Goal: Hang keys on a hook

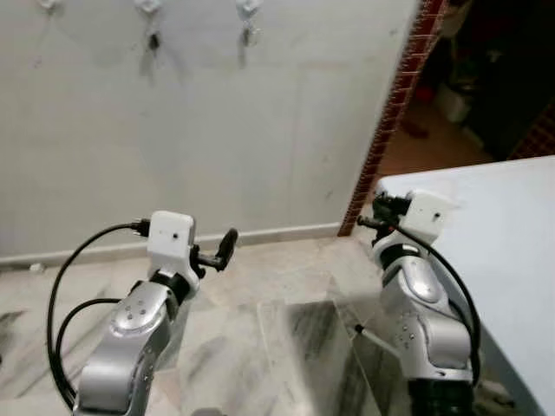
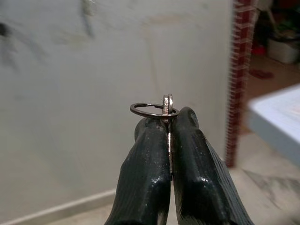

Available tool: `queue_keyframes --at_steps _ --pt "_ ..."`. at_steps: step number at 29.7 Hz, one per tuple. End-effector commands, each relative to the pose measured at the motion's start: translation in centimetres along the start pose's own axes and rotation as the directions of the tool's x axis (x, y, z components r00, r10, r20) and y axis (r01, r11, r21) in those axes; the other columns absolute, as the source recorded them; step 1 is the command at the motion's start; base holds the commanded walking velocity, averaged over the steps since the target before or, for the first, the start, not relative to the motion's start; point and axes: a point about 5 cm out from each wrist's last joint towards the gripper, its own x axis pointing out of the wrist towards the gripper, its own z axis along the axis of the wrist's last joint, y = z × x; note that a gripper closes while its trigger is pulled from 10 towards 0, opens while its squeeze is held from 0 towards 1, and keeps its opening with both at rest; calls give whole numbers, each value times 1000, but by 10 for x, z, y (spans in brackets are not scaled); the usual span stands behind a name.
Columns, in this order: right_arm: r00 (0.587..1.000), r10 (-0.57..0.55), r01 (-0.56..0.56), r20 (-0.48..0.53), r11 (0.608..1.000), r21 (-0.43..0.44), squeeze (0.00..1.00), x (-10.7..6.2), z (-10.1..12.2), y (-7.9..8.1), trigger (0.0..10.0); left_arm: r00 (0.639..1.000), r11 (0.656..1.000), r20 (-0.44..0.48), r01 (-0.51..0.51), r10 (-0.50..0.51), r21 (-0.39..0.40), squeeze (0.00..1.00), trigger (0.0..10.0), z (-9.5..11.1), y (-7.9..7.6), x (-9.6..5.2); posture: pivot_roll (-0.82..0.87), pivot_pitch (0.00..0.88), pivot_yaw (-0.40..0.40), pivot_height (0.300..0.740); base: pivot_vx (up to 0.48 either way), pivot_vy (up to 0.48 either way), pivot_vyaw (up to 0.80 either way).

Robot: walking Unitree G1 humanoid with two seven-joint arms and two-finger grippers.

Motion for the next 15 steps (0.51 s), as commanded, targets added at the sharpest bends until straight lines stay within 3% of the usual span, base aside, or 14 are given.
queue_keyframes --at_steps 1,8,15 --pt "999 -37 38 8 999 -4 0 -1 2 -11 10000 1000 1000 -9 26 -26 -10 0 10000 0 -9 3 194 79 -70 740 0 480 0" --pt "999 -38 38 10 999 -4 0 -1 2 -11 10000 1000 1000 7 26 -26 2 0 10000 4 -7 8 193 73 -67 740 0 480 0" --pt "999 -37 37 13 999 -14 0 0 3 -10 10000 999 999 27 35 -35 14 0 10000 6 -12 9 191 70 -69 740 0 0 0"
